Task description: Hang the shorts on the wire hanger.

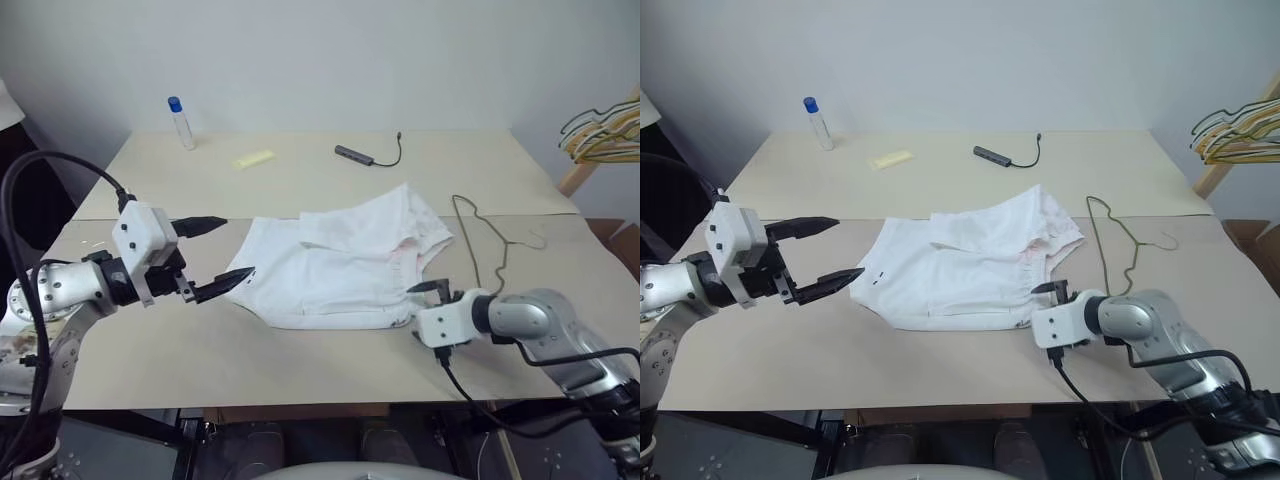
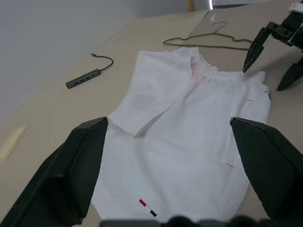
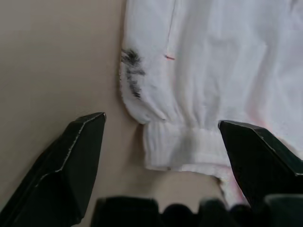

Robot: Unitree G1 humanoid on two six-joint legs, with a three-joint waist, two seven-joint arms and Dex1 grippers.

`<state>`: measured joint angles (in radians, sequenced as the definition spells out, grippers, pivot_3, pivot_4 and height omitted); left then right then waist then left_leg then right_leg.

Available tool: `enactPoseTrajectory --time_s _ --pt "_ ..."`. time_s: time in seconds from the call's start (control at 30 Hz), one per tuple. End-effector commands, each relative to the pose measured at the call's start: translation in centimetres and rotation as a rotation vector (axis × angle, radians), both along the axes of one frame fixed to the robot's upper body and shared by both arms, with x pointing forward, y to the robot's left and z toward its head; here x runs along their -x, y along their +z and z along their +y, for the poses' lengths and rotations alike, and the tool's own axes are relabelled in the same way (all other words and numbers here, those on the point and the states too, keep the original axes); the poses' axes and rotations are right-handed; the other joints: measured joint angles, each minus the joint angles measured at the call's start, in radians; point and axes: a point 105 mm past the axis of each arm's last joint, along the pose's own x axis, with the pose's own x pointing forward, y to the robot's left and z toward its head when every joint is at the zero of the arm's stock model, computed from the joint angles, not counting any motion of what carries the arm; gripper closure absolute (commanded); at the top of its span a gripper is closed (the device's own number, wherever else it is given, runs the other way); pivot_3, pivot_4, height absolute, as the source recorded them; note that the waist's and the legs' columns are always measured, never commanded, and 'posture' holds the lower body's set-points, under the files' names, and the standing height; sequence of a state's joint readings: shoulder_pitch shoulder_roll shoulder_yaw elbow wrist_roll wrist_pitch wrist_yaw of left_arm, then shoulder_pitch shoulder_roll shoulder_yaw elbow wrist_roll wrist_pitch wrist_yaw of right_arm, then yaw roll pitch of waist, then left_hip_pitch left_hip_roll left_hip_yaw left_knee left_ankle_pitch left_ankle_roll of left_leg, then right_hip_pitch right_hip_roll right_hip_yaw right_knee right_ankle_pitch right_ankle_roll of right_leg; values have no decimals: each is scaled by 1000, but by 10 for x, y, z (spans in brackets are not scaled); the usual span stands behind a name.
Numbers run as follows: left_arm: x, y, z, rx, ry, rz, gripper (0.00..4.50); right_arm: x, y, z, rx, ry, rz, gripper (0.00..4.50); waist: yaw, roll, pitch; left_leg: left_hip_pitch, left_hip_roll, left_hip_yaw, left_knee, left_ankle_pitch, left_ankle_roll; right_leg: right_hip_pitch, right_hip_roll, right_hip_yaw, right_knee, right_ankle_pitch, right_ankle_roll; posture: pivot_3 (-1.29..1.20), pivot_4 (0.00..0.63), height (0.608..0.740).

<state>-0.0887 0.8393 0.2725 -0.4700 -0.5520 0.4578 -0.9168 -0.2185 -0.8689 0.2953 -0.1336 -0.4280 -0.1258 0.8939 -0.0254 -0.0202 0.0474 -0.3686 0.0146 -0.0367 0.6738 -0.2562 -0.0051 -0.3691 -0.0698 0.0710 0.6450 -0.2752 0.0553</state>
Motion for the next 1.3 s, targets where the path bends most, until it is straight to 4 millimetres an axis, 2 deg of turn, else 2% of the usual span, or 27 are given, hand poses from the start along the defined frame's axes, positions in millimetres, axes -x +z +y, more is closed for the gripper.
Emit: enactPoseTrajectory --time_s 0.03,0.23,0.33,0.37,0.57,0.8,0.93,1.1,1.2,1.27,1.3 --pt "3 8 -5 -9 -23 -39 0 -11 0 3 32 5 -70 1298 -1 0 0 0 0 0 0 0 0 0 0 0 0 0 0 -24 0 740" --pt "5 3 -7 -32 -29 -33 0 -18 -4 14 26 23 -116 3362 -8 -1 0 0 0 0 0 0 0 0 0 0 1 0 -1 -18 0 740" --pt "5 -11 -7 -108 -23 -26 0 -21 -2 14 18 19 -134 4364 -14 -1 0 0 0 0 0 0 0 0 0 0 1 0 -1 -18 0 740" --pt "5 -17 -7 -136 -26 -22 0 -21 -1 13 18 18 -138 4471 -15 -1 0 0 0 0 0 0 0 0 0 0 1 0 -1 -23 0 740" --pt "6 -71 1 -391 -78 12 0 -21 8 10 -4 10 -143 4471 -17 0 0 0 0 0 0 0 0 0 0 0 1 0 -1 -39 0 740" --pt "-1 -115 9 -664 -179 -25 0 -22 10 13 -14 14 -146 4471 -17 0 0 0 0 0 0 0 0 0 0 0 1 0 -2 -47 0 740" --pt "-23 -132 7 -767 -152 -93 0 -20 11 15 -18 23 -145 4471 -13 0 -1 0 0 0 0 0 0 0 0 0 1 0 -2 -55 0 740" --pt "-47 -143 3 -844 -123 -155 0 -20 14 15 -23 22 -147 4471 -13 5 -4 2 0 0 0 0 0 2 0 0 2 0 -1 -79 0 740" --pt "-58 -145 7 -891 -115 -179 616 -19 16 15 -27 22 -146 4500 -16 7 -6 2 0 0 0 0 0 2 1 0 2 0 -1 -86 0 740" --pt "-63 -141 6 -876 -108 -190 1129 -19 17 15 -31 19 -145 4500 -21 9 -7 2 0 0 0 0 0 2 1 0 2 0 -1 -95 0 740" --pt "-64 -139 5 -865 -111 -192 1528 -19 18 15 -33 17 -145 4500 -22 9 -8 2 0 0 0 0 0 2 2 0 2 0 -1 -95 0 740"
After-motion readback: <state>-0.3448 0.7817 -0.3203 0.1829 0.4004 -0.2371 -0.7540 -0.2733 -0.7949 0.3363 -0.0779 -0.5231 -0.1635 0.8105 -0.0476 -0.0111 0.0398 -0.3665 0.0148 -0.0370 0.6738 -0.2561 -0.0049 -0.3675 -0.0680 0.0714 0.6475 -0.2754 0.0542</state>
